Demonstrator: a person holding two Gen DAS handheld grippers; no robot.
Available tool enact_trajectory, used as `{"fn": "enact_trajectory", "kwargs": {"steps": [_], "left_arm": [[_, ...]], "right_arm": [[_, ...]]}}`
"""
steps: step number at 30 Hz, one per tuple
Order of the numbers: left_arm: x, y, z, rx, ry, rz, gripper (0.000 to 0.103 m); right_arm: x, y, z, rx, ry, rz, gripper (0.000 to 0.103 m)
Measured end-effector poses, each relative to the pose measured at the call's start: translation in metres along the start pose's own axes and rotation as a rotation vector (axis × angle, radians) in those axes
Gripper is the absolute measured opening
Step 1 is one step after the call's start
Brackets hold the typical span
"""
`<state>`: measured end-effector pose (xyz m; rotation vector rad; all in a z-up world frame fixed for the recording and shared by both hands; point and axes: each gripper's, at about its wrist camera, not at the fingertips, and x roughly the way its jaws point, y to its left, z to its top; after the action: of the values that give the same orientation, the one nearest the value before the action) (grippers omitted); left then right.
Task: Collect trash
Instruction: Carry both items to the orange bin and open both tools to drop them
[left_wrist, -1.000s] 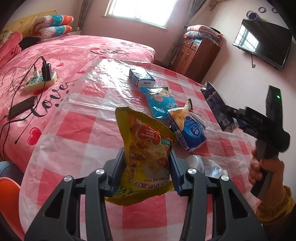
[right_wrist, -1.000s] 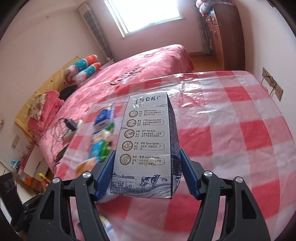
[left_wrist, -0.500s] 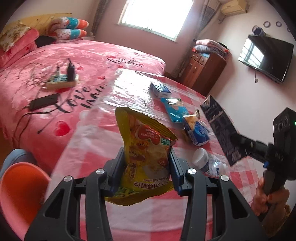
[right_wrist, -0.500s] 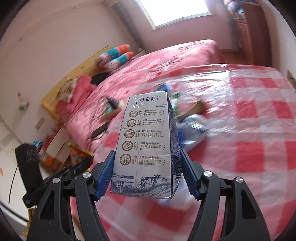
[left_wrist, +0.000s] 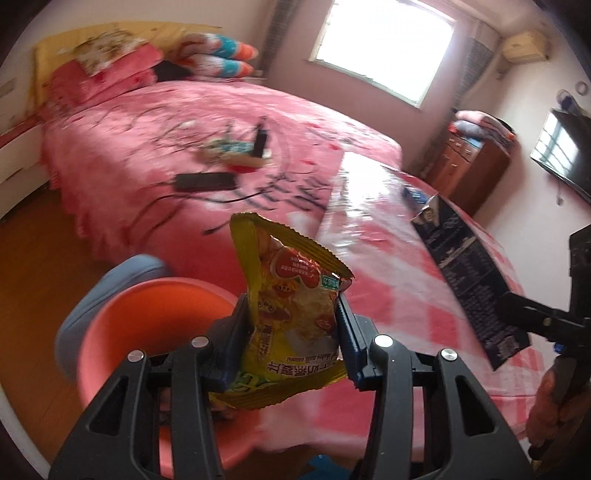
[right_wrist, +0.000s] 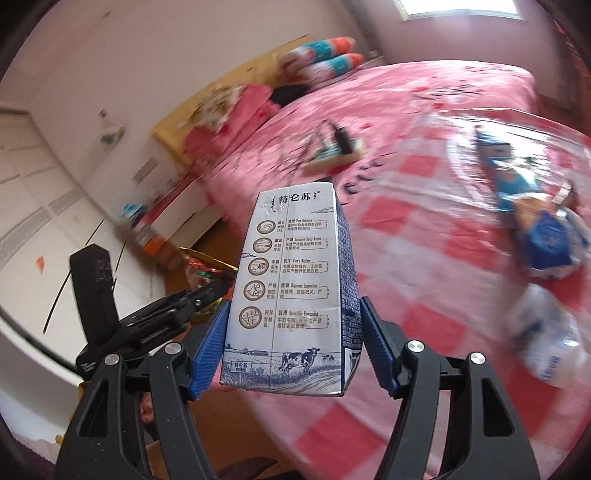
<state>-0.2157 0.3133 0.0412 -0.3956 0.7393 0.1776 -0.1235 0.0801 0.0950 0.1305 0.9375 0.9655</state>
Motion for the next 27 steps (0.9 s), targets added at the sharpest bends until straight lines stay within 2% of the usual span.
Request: {"fn": "enact_trajectory", "kwargs": {"steps": [5, 14, 15, 17, 18, 21, 27], "left_arm": [[-0.004, 0.043, -0.014, -0.069, 0.014, 0.065, 0.046], [0.007, 0.095, -0.033, -0.169, 0.045, 0.116, 0.047], [0.010, 0.101, -0.036, -0.183, 0.055, 0.123, 0.052], [0.012, 0.110, -0.040, -0.205, 0.062, 0.144, 0.065], [0.013, 0.115, -0.043, -0.214, 0.063, 0.167, 0.068], [0.009, 0.126, -0.046, -0.234, 0.050, 0.188, 0.072], [0.001, 0.134, -0.045, -0.245, 0.021, 0.219, 0.076]], "right_arm": [[0.031, 0.040, 0.003, -0.078, 0.063, 0.047, 0.068], [0.097, 0.098, -0.001, -0.189, 0.172, 0.103, 0.069], [0.106, 0.099, -0.001, -0.187, 0.188, 0.116, 0.069], [0.116, 0.098, 0.000, -0.177, 0.187, 0.094, 0.084], [0.118, 0.094, 0.000, -0.168, 0.180, 0.089, 0.086], [0.118, 0.079, -0.001, -0.106, 0.186, 0.096, 0.087], [0.097, 0.056, -0.006, -0.064, 0.143, 0.051, 0.087]]}}
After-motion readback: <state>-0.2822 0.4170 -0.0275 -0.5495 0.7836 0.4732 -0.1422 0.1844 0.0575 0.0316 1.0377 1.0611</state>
